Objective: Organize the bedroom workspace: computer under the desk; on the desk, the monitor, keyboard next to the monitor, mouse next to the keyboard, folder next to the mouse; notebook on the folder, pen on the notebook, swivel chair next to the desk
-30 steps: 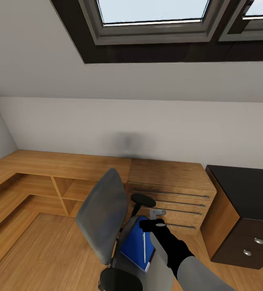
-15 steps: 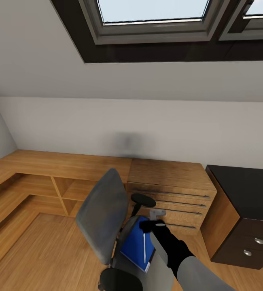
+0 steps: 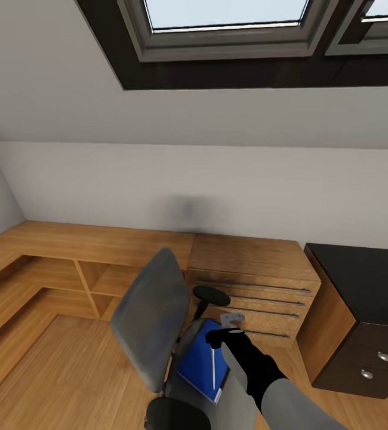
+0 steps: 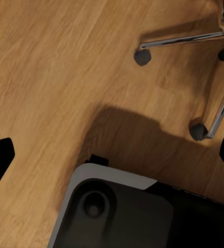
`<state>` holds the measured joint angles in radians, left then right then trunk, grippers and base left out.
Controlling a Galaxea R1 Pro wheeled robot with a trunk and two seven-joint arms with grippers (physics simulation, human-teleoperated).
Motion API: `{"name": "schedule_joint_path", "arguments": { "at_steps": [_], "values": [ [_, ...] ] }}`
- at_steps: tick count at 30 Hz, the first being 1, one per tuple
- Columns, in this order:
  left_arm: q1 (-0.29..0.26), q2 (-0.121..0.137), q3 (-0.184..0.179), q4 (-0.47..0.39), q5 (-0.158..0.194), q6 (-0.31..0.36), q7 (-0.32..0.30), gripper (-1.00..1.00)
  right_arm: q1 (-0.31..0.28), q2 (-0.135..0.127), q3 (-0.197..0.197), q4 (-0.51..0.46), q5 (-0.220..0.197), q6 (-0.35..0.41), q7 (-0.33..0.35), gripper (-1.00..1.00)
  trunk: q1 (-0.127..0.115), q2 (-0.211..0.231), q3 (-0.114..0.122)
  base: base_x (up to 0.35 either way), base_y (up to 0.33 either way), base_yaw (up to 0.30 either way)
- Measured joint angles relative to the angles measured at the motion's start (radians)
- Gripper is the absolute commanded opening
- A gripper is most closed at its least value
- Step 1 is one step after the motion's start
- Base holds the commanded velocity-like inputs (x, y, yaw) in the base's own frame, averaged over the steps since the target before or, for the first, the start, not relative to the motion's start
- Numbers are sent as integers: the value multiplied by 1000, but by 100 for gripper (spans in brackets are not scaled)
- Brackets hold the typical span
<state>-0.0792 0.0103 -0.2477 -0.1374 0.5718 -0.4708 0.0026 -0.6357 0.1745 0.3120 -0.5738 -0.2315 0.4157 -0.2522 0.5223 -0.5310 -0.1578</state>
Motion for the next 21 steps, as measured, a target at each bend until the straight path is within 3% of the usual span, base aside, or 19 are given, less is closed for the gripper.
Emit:
{"name": "schedule_joint_path", "arguments": {
  "at_steps": [21],
  "values": [
    [0,-1,0,-1,1,2,0,100,0,0,-1,0,-1,5,-1,100,81,-147,-66,0,0,0]
  ]
}}
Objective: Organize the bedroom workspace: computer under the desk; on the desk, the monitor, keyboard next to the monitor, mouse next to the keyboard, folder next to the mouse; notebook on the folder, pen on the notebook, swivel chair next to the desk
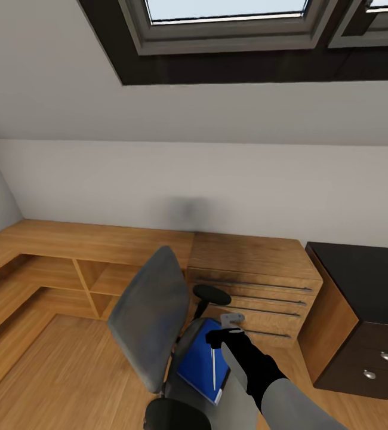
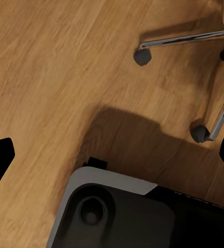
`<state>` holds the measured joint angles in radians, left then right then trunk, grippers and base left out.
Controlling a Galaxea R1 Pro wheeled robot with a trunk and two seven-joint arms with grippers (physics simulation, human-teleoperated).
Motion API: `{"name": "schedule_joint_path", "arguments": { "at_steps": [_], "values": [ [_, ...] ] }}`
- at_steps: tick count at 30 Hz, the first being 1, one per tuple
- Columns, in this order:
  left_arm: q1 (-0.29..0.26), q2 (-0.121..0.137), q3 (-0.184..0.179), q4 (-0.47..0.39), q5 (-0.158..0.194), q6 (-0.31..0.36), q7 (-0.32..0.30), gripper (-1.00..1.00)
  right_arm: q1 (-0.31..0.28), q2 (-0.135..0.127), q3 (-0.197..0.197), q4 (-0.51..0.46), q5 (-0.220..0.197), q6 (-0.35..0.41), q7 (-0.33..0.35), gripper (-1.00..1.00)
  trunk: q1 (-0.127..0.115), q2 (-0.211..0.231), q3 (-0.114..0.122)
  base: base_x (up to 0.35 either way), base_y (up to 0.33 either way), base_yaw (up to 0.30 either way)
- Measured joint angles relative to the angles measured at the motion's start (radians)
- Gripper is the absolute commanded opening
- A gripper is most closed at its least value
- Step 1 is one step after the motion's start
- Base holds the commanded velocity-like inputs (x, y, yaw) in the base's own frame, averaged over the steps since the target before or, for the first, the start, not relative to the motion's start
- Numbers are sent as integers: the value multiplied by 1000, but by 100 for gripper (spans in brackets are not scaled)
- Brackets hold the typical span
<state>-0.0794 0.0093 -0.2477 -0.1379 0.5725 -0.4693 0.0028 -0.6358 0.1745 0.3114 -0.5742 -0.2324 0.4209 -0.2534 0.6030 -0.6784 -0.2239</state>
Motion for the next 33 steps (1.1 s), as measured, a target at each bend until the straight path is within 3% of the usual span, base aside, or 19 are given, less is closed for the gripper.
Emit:
{"name": "schedule_joint_path", "arguments": {
  "at_steps": [6,18,33],
  "values": [
    [0,0,0,0,0,0,0,100,0,0,0,1,0,29,0,100,23,-42,-19,0,0,0],
    [0,-1,-1,0,-1,-1,-1,100,0,0,-2,-17,-29,196,-2,100,69,-126,-57,0,0,0],
    [0,-1,-1,0,-2,-2,-1,100,0,0,-3,-30,-35,202,-3,100,127,-231,-104,0,0,0]
  ]
}}
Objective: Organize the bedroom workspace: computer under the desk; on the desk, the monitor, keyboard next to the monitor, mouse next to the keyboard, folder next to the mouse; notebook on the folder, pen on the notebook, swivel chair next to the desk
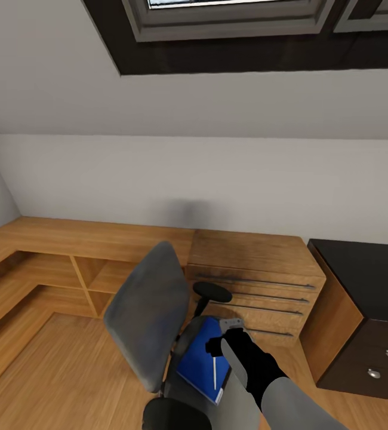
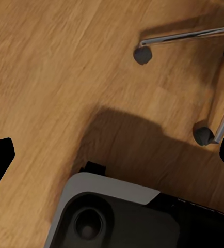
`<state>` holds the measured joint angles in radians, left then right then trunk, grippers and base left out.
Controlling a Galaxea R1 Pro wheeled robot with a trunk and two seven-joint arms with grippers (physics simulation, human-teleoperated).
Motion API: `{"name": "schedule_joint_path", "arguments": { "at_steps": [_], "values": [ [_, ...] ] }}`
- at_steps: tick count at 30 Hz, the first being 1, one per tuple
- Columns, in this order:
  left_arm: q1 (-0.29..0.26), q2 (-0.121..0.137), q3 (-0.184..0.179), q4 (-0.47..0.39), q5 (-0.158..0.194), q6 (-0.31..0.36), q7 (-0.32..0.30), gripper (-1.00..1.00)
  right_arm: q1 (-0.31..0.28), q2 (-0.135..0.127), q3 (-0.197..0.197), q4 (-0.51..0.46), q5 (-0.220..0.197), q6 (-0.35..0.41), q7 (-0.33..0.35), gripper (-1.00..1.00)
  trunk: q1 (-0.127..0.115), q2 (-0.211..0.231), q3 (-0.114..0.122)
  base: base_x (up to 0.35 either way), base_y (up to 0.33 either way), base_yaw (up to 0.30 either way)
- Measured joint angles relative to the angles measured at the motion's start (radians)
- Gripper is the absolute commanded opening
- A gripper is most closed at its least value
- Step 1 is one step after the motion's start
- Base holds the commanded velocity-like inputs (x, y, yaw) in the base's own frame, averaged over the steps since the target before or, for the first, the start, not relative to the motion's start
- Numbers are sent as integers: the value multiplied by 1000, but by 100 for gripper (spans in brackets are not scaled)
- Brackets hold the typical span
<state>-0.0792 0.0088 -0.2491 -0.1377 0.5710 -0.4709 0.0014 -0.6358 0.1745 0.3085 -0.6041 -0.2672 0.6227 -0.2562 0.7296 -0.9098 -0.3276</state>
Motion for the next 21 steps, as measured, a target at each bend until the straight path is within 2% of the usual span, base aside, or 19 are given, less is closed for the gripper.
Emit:
{"name": "schedule_joint_path", "arguments": {
  "at_steps": [21],
  "values": [
    [0,0,0,0,0,0,0,100,0,0,2,-30,-1,-6,4,100,81,-147,-66,0,0,0]
  ]
}}
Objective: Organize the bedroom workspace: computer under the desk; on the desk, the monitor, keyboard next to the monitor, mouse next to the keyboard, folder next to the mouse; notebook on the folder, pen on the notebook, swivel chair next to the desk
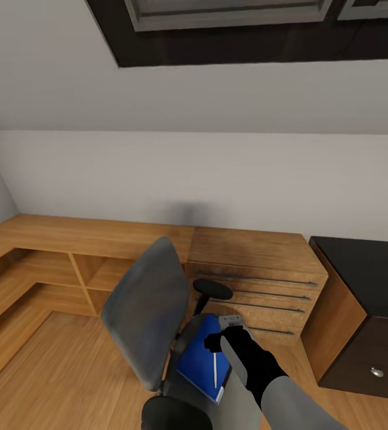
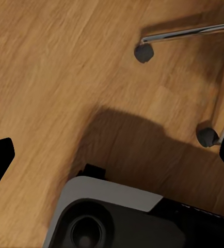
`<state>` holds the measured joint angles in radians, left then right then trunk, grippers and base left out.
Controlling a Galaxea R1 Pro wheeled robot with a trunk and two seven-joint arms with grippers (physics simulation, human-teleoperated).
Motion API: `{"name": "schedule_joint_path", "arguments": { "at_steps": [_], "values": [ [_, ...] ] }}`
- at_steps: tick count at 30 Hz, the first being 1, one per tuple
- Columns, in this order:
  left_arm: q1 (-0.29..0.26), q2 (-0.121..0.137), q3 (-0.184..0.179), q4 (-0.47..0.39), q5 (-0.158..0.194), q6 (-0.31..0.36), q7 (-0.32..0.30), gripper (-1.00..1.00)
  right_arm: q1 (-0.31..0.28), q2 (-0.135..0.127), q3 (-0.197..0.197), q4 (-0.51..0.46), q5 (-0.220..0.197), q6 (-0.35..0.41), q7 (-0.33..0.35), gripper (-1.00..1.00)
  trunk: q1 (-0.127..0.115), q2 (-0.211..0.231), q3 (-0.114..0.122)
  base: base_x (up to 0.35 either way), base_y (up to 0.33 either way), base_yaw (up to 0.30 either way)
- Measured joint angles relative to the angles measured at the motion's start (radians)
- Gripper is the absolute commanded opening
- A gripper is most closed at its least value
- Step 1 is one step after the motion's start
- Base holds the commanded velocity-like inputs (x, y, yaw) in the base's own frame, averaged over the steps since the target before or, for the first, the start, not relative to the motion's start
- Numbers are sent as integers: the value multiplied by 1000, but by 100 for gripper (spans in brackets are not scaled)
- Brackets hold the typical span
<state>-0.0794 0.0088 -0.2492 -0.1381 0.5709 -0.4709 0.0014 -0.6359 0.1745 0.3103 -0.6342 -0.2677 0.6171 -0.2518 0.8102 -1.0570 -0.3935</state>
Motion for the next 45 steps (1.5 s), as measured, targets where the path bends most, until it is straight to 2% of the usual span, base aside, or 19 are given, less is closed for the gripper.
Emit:
{"name": "schedule_joint_path", "arguments": {
  "at_steps": [18,22,26,27,28,29,32,33,34,35,36,37,38,40,41,42,45],
  "values": [
    [0,0,1,0,1,0,1,100,0,0,1,-4,-1,0,-1,100,69,-126,-56,0,0,0],
    [0,6,1,-29,6,-1,5,100,0,0,0,-5,-1,0,0,100,84,-154,-69,0,0,0],
    [0,44,2,-115,7,8,5,100,0,0,0,-5,-1,0,0,100,100,-182,-82,0,0,0],
    [0,65,2,-157,7,22,5,100,0,0,0,-5,-1,0,0,100,104,-189,-85,0,0,0],
    [0,75,2,-181,7,35,5,100,0,0,0,-5,-1,0,0,100,107,-196,-88,0,0,0],
    [0,93,1,-229,7,75,5,100,0,0,1,-5,-1,0,-1,100,111,-203,-91,0,0,0],
    [0,126,6,-311,8,167,12,100,0,0,1,-5,-1,1,0,100,123,-224,-100,0,0,0],
    [0,150,20,-366,13,241,21,100,0,0,1,-5,-1,1,-1,100,127,-231,-103,0,0,0],
    [0,161,32,-392,19,281,26,100,0,0,1,-5,-1,1,-1,100,130,-238,-107,0,0,0],
    [0,176,66,-438,34,355,33,100,0,0,0,-5,0,1,-1,100,134,-245,-110,0,0,0],
    [0,181,88,-458,44,390,35,100,0,0,0,-5,0,1,-1,100,138,-252,-113,0,0,0],
    [0,199,218,-523,86,520,44,100,0,0,-1,-5,-1,1,-1,100,142,-259,-116,0,0,0],
    [0,198,234,-526,92,531,44,100,0,0,0,-5,-1,1,-1,100,146,-266,-119,0,0,0],
    [0,189,240,-521,94,535,44,100,0,0,1,-5,-1,1,-1,100,146,-266,-119,0,0,0],
    [0,176,243,-512,92,537,44,100,0,0,1,-5,-1,1,-1,100,146,-266,-119,0,0,0],
    [0,151,246,-494,91,524,44,100,0,0,1,-5,0,0,-1,100,146,-266,-119,0,0,0],
    [0,143,247,-485,91,503,44,100,0,0,0,-5,0,0,-1,100,146,-266,-119,0,0,0]
  ]
}}
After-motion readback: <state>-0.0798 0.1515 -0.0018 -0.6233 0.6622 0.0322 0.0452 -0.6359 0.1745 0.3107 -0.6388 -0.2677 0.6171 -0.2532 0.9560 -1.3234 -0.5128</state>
